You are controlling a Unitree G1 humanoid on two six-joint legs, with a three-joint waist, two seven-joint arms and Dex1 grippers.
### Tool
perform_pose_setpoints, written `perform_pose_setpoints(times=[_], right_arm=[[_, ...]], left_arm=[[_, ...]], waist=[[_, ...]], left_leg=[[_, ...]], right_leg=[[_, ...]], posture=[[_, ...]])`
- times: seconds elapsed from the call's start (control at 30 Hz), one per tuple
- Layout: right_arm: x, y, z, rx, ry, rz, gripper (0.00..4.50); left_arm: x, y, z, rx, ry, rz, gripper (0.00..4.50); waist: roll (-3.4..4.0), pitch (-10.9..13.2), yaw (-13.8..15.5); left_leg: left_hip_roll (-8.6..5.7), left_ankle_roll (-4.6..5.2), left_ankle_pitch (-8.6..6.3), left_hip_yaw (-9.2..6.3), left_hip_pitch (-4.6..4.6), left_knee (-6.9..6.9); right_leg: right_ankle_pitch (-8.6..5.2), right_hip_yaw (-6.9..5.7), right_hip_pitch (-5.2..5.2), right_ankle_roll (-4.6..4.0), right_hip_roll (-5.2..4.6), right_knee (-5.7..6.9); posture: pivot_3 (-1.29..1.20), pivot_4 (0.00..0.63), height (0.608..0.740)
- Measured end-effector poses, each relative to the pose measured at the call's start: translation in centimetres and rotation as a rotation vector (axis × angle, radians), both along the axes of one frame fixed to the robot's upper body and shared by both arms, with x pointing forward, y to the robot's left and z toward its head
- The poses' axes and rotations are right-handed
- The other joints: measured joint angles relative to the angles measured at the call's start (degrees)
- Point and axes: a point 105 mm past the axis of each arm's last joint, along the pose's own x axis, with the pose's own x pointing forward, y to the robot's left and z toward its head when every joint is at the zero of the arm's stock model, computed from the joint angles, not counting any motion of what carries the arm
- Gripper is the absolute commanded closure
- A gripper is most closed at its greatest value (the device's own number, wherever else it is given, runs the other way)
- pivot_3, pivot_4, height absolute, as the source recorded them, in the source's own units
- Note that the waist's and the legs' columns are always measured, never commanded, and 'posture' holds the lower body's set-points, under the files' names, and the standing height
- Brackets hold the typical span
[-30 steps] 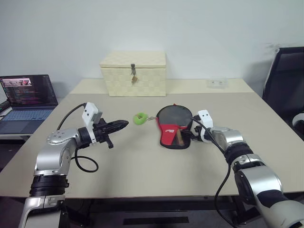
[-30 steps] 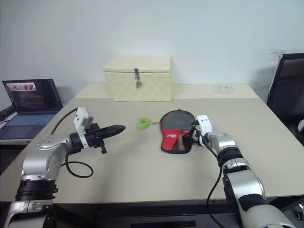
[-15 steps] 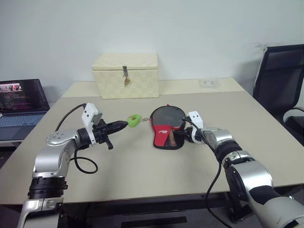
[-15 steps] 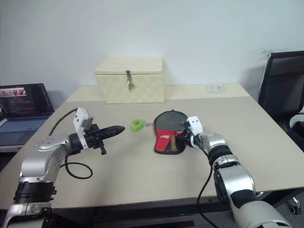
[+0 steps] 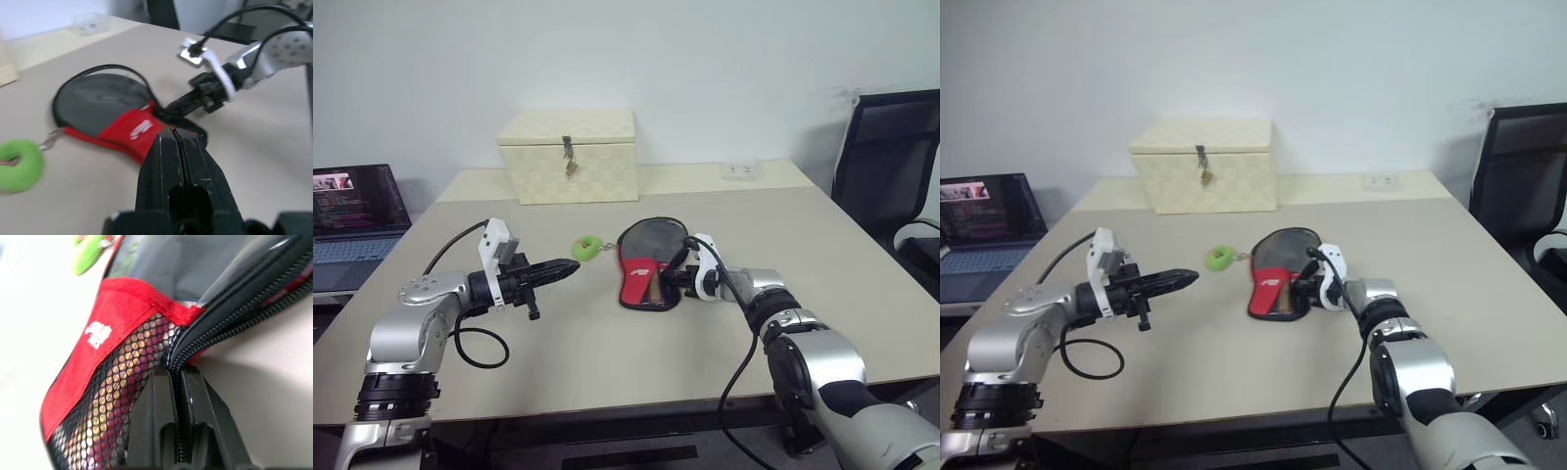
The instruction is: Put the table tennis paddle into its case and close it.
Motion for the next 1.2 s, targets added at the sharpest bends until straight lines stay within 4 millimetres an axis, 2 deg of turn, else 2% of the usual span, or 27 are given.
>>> perform_pose_setpoints(times=[0.1,0.27,0.4,0.53,0.67,0.83,1.2], right_arm=[[-1.0,1.9,0.2,0.015,0.016,0.077,4.49],[-3.4,3.3,-0.4,0.034,0.043,0.179,4.49],[-6.6,2.7,-0.9,0.026,0.058,0.24,4.49],[-8.6,1.5,-1.1,0.012,0.082,0.244,4.49],[-10.5,0.4,-1.1,0.005,0.113,0.238,4.49],[-12.3,0.4,-1.0,0.023,0.139,0.235,4.49],[-13.1,1.6,-1.6,0.06,0.185,0.179,4.49]], left_arm=[[-1.3,-0.3,-1.0,0.012,0.049,-0.04,4.5],[-3.3,-1.4,-2.4,0.012,0.119,-0.114,4.5],[-5.4,-2.6,-3.5,0.005,0.173,-0.177,4.5],[-6.6,-3.1,-4.0,0.011,0.201,-0.21,4.5],[-6.8,-2.9,-4.0,0.032,0.207,-0.209,4.5],[-6.8,-2.9,-4.0,0.036,0.206,-0.21,4.5],[-6.8,-3.2,-4.2,0.042,0.21,-0.224,4.5]], waist=[[0.0,0.0,-0.3],[0.0,0.0,0.0],[0.01,0.0,0.6],[0.01,0.0,1.0],[0.0,0.0,1.2],[0.0,0.0,1.2],[0.0,0.0,1.2]], left_leg=[[0.05,0.0,0.0,-0.04,-0.02,-0.06],[0.01,-0.01,-0.01,-0.12,-0.1,-0.1],[0.0,-0.01,-0.01,-0.18,-0.1,-0.17],[-0.02,-0.01,-0.01,-0.17,-0.07,-0.18],[-0.04,-0.01,-0.01,-0.14,-0.07,-0.17],[-0.03,-0.01,-0.01,-0.14,-0.08,-0.23],[-0.02,-0.01,-0.01,-0.09,-0.07,-0.3]], right_leg=[[-0.04,-0.03,-0.02,-0.07,-0.01,-0.03],[-0.07,-0.07,-0.01,-0.07,-0.08,-0.12],[-0.09,-0.13,-0.02,-0.09,-0.11,-0.19],[-0.11,-0.13,-0.01,-0.1,-0.1,-0.18],[-0.12,-0.12,0.0,-0.09,-0.1,-0.19],[-0.13,-0.14,0.0,-0.09,-0.09,-0.25],[-0.13,-0.14,0.0,-0.09,-0.06,-0.32]], posture=[[0.0,0.15,0.74],[0.0,0.15,0.74],[0.0,0.15,0.74],[0.0,0.15,0.74],[0.0,0.15,0.74],[0.0,0.15,0.74],[0.0,0.15,0.74]])
